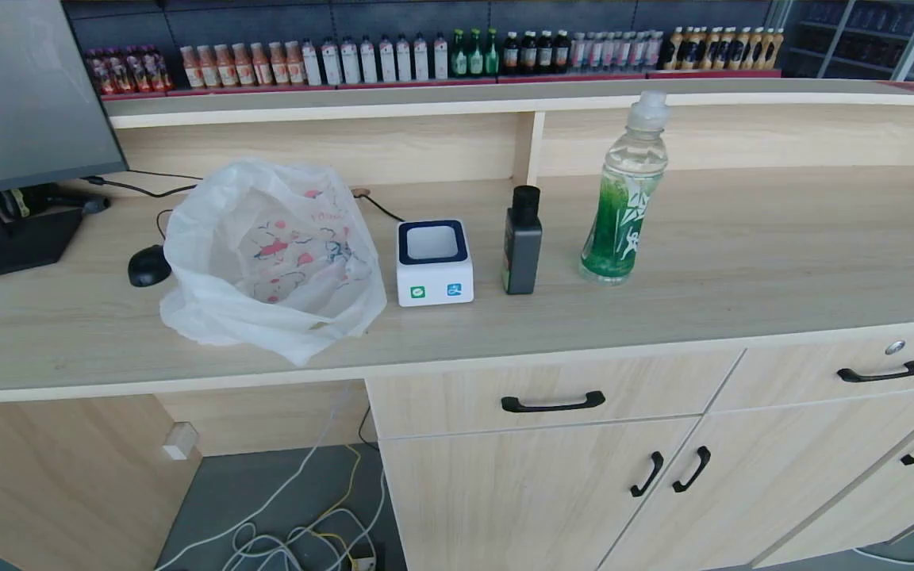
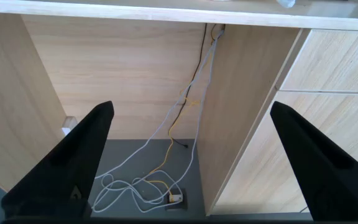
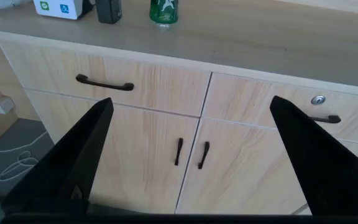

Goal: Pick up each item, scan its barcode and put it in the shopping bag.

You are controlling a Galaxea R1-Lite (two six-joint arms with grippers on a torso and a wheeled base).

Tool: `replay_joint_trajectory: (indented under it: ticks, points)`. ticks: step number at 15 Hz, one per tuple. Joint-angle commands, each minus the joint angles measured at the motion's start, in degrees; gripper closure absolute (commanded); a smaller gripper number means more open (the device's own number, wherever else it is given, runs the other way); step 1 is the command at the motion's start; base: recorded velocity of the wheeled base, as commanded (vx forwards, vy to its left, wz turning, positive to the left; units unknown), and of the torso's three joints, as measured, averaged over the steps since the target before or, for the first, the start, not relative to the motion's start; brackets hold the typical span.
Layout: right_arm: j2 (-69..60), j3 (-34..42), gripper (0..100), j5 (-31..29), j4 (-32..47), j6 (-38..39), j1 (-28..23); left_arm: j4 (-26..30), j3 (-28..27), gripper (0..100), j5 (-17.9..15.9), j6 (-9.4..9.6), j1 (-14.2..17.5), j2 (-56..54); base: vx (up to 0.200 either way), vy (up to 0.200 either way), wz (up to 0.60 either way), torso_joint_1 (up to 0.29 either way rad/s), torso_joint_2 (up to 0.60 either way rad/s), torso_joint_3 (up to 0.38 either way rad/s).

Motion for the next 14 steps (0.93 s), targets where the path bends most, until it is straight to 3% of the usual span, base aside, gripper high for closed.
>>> replay_joint_trajectory:
  ticks: [1,4,8,14]
  points:
    - [12.5,-1.8,0,0.6,-6.9,-2.2,3.7,0.0,0.0,0,0.0,-0.02,0.0,0.0,0.0,0.0,0.0,0.0,0.0,0.0]
    - [22.9,-1.5,0,0.6,-20.6,-6.3,10.6,0.0,0.0,0,0.0,-0.02,0.0,0.0,0.0,0.0,0.0,0.0,0.0,0.0]
    - [33.7,-1.9,0,0.4,-30.0,-8.9,19.2,0.0,0.0,0,0.0,-0.02,0.0,0.0,0.0,0.0,0.0,0.0,0.0,0.0]
    - [43.2,-1.1,0,0.3,-37.9,-9.7,21.7,0.0,0.0,0,0.0,-0.02,0.0,0.0,0.0,0.0,0.0,0.0,0.0,0.0]
